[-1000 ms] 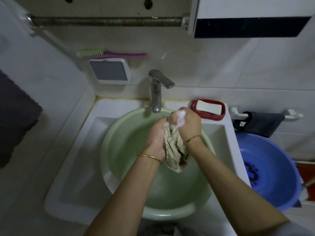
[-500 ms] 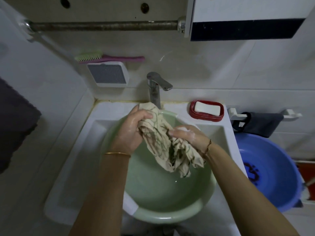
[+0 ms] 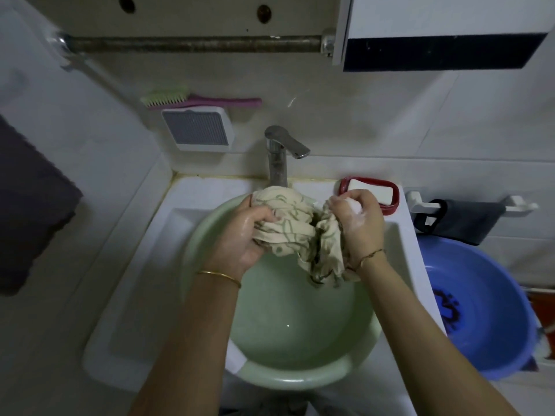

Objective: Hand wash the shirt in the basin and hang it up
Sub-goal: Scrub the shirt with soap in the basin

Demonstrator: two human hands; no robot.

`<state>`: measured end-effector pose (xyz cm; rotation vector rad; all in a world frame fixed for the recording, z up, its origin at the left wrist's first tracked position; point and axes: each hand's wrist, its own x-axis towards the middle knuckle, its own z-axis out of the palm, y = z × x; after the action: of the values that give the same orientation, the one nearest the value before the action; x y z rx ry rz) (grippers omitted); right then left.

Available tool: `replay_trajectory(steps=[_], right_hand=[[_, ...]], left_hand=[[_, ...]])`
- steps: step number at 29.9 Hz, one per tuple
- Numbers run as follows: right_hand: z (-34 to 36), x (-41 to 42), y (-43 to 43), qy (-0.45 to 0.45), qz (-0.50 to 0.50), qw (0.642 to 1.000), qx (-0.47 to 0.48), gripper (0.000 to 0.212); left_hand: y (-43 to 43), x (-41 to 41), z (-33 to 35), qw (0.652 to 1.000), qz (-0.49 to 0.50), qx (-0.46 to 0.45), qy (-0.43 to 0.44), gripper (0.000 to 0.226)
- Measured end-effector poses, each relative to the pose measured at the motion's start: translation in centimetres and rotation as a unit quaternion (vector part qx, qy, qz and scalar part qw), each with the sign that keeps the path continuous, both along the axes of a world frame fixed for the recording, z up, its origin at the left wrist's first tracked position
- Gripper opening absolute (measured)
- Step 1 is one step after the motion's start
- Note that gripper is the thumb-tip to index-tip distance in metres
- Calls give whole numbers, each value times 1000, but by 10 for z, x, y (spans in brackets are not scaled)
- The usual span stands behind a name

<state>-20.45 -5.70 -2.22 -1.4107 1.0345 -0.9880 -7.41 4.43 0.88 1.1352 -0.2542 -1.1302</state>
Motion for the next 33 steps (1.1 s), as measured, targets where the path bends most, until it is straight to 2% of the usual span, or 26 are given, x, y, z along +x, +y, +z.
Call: replay_trajectory(steps=[3,4,6,8,12,14,17,19,22,24,27,30,33], right_hand=[[20,0,24,-37,69,993,-85,33],[24,3,33,-34,91,989,-108,36],[30,13,47,34,111,973,-197,39],[29,27,42,113,98,955,-255,39],[16,40,1,153,47,973,-168,36],[12,38,16,134,69,973,-175,39],[12,30,51,109,118,952,-261,31],[13,33,32,129,114,959,-225,28],[16,39,4,162,64,969,-176,32],[19,37,25,144,87,962,-215,31],[17,32,46,121,121,945,-280,18],[15,39,8,162,79,967,-183,20],[19,37,30,126,89,965,-212,22]], left_hand=[[-9,-8,-2,996,29,17,88,24],[-11,-11,-1,994,18,8,107,30],[-18,-16,-3,992,18,4,129,43],[-22,-27,-6,989,19,10,149,45],[-28,-47,-19,988,38,54,142,39],[-26,-39,-22,983,74,56,161,39],[-29,-22,-27,983,92,76,137,37],[-30,-30,-30,986,72,89,121,51],[-30,-44,-30,987,70,112,94,32],[-26,-37,-26,989,65,90,99,29],[-26,-29,-22,983,86,91,137,27],[-27,-46,-21,989,63,94,97,27],[-29,-34,-20,988,75,95,93,29]])
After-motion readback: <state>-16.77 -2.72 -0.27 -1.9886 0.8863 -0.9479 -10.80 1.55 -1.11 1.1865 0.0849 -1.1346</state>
